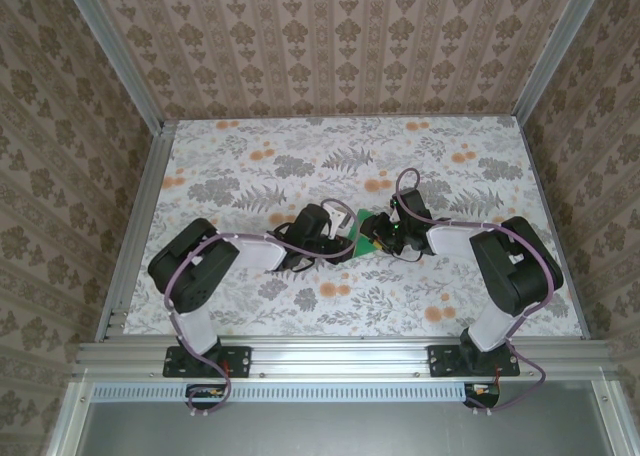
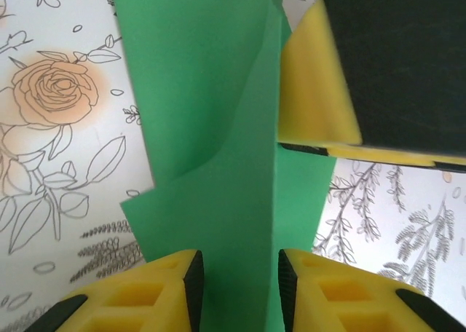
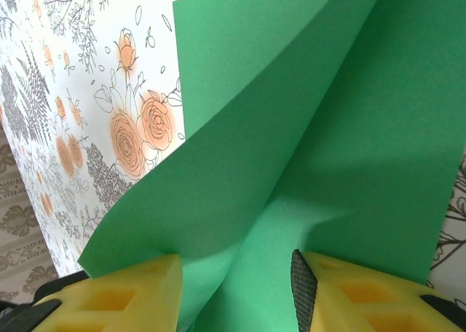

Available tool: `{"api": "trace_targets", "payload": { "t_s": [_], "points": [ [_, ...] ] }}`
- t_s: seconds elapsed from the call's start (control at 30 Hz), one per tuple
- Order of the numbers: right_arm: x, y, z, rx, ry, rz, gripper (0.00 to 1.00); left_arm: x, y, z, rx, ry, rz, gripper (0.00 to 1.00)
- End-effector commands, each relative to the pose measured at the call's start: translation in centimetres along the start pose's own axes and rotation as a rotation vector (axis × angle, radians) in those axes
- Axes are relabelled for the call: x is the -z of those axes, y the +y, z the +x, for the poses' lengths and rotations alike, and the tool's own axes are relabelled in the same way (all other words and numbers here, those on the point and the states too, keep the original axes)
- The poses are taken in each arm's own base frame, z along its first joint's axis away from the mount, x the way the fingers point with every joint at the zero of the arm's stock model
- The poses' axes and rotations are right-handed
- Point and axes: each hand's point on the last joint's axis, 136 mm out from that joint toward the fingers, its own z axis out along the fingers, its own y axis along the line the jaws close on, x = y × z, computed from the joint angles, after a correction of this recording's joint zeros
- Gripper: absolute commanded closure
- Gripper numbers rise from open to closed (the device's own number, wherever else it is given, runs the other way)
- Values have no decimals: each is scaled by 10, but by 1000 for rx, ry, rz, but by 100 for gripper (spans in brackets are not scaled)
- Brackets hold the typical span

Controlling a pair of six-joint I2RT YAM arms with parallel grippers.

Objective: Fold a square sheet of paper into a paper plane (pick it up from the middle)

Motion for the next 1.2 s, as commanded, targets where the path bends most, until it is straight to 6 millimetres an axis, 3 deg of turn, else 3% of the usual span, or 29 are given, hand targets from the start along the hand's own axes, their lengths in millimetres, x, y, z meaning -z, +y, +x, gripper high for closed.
{"api": "trace_targets", "payload": {
  "t_s": [0.0,0.43,1.17],
  "points": [
    [-2,0,-2,14,3,-7,54,15,-10,-8,-3,12,21,64],
    [-2,2,-2,15,6,-15,54,3,-10,-4,-31,62,23,69],
    [6,32,-2,80,5,-154,53,-4,-1,7,-40,105,-45,85]
  ]
}}
